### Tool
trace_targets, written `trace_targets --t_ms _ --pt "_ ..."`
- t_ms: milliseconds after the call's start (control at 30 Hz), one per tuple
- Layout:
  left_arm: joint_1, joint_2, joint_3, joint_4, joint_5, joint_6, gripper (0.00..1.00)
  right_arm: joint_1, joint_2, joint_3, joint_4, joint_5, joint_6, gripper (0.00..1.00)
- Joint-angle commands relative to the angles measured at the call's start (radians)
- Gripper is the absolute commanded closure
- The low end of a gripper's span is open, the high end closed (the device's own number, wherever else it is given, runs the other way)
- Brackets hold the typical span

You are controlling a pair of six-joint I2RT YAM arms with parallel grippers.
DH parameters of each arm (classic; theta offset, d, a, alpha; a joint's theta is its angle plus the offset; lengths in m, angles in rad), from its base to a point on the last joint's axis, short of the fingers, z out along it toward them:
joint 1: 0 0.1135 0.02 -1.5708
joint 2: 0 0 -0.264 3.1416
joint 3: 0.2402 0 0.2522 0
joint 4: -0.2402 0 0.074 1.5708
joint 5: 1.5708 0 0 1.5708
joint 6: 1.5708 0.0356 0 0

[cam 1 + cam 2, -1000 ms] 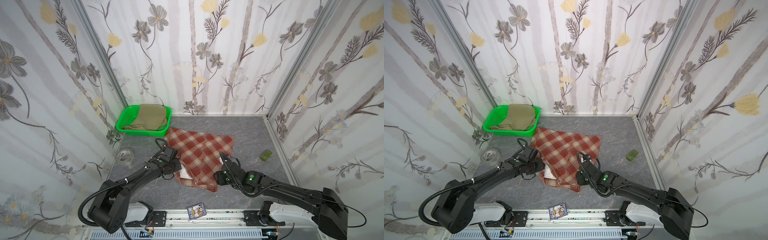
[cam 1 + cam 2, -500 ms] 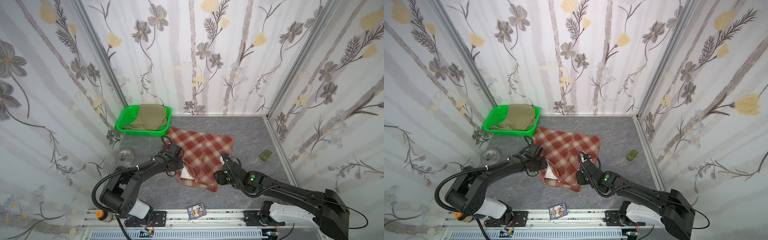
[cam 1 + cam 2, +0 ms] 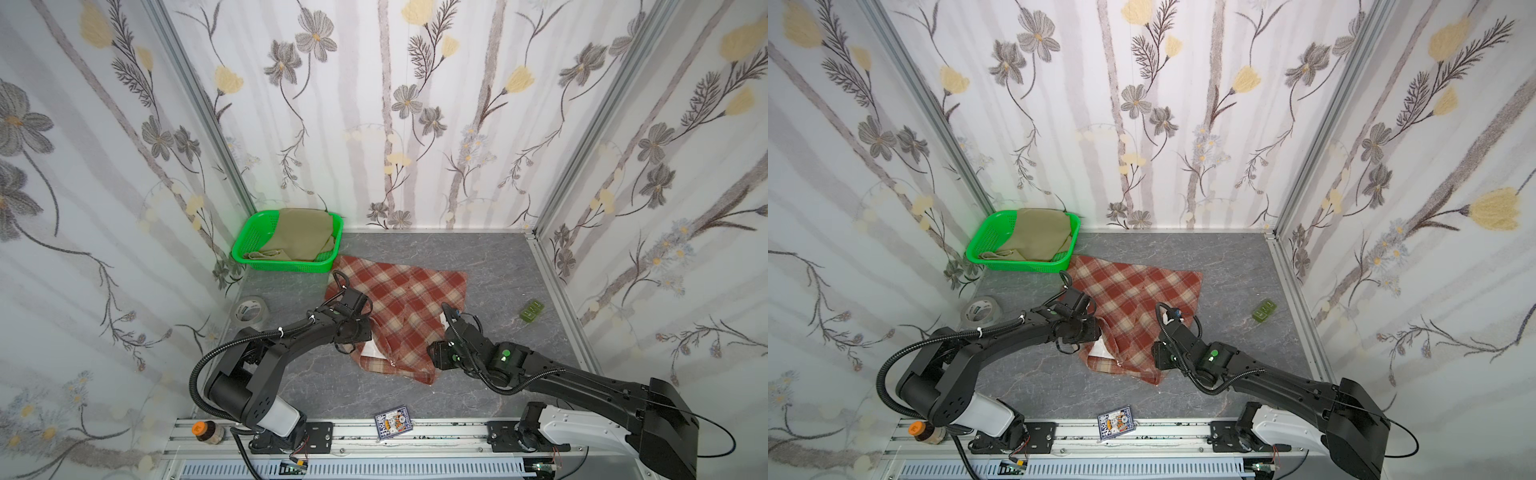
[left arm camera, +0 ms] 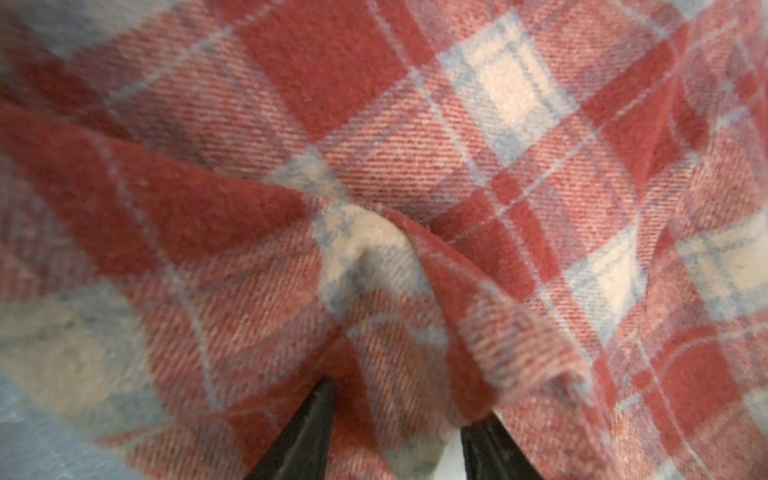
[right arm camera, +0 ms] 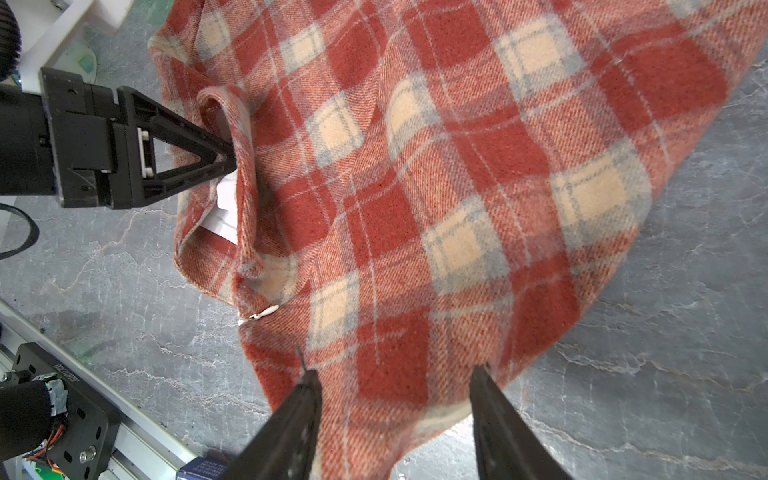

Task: Fold and stack the skirts
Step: 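Regrasp the near hem of the skirt with both grippers, then lift the plaid skirt by its hem with both grippers and raise it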

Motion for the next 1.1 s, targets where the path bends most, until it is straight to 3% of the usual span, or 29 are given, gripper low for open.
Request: trace_targets --t_ms 0,167,300,467,867,1067 --pt "-0.003 0.014 -0.009 -0.013 0.01 0.018 0.46 -0.001 0.007 0.001 0.047 0.007 0.006 0.43" --pt "-0.003 0.051 0.006 -0.076 -0.063 0.02 0.49 -0.003 0.015 0.005 0.049 0.003 0.004 0.43" --pt "-0.003 0.04 0.014 -0.113 -0.106 0.029 0.64 -0.002 0.011 -0.001 0.051 0.004 0.006 0.43" --pt "-0.002 -0.027 0.027 -0.145 -0.143 0.049 0.74 -0.002 0.008 -0.008 0.061 0.002 0.012 0.43" --pt "0.0 -0.154 0.026 -0.216 -0.154 0.049 0.99 -0.004 0.011 -0.002 0.044 -0.001 0.011 0.43" --pt "0.002 -0.228 -0.004 -0.244 -0.095 0.01 1.0 0.027 -0.011 0.008 -0.05 0.034 0.008 0.44"
